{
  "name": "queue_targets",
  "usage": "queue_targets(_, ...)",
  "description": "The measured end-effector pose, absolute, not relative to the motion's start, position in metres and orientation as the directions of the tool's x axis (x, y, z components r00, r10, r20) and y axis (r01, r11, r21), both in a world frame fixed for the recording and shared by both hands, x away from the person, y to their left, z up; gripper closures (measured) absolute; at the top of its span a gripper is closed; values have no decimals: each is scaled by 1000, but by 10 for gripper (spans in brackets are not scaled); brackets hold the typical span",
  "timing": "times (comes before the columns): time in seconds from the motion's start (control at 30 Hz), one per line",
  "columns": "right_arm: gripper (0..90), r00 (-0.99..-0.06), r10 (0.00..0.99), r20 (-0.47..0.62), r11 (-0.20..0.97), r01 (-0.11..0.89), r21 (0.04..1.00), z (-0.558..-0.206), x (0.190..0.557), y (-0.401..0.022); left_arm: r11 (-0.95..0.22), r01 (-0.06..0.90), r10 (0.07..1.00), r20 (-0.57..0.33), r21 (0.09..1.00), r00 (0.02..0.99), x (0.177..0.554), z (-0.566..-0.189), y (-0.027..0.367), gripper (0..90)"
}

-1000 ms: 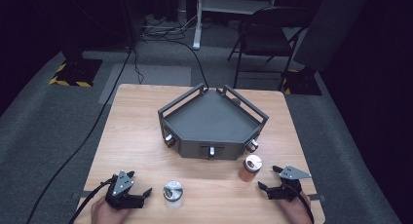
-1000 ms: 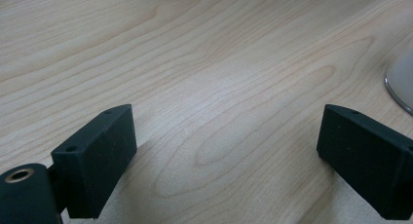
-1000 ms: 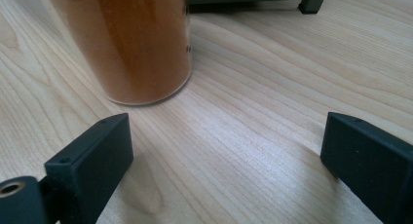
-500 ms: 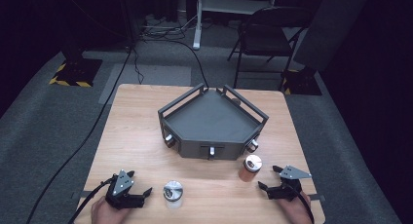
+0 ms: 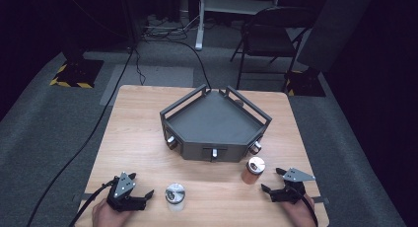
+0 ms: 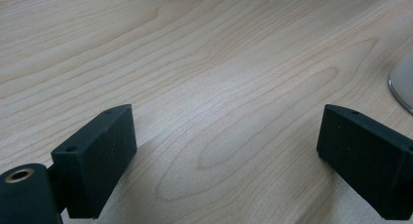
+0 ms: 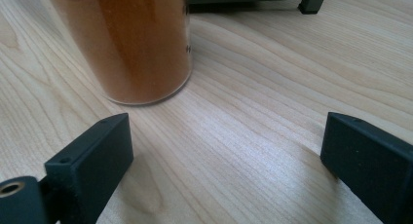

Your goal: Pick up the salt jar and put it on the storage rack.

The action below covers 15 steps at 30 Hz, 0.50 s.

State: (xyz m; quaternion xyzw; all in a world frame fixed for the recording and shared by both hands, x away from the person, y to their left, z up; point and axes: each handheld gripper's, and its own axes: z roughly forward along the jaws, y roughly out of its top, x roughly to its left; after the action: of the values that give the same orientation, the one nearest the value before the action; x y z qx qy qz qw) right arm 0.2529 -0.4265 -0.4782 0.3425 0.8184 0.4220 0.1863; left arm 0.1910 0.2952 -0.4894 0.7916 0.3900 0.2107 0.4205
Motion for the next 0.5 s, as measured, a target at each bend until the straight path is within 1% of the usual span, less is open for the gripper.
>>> queue_targets(0.5, 47, -695, 718, -16, 409, 403, 819, -478, 252, -426, -353, 431, 778, 5, 830, 628, 192, -489, 298, 70)
